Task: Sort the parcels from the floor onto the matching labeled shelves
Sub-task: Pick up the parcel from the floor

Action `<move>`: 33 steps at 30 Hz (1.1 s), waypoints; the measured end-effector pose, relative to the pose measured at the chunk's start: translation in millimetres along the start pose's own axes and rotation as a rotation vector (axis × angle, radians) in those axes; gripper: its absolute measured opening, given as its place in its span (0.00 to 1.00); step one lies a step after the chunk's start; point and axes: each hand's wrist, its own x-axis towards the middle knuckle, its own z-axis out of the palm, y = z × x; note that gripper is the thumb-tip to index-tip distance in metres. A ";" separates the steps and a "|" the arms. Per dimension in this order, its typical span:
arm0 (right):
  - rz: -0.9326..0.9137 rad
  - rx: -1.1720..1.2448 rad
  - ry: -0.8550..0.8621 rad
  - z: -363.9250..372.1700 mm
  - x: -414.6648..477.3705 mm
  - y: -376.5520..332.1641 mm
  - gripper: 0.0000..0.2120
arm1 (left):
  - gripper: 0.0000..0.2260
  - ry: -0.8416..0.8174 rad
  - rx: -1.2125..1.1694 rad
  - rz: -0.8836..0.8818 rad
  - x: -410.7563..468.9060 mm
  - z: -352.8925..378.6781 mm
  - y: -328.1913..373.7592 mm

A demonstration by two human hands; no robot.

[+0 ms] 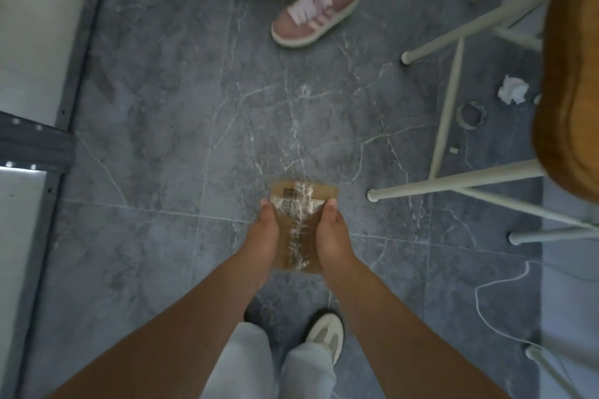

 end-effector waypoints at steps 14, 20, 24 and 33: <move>-0.132 -0.017 -0.065 -54.6 -217.4 -150.9 0.28 | 0.35 0.070 -0.097 0.206 -218.1 -63.4 88.1; -0.183 -0.088 -0.149 -63.0 -337.1 -166.8 0.31 | 0.32 0.058 -0.279 0.282 -327.6 -115.6 63.4; -0.208 -0.114 -0.240 -49.9 -402.5 -160.8 0.34 | 0.31 0.067 -0.338 0.288 -395.2 -157.6 41.6; -0.400 -0.242 -0.355 -12.1 -518.7 -178.4 0.32 | 0.33 0.118 -0.588 0.404 -472.5 -250.1 17.4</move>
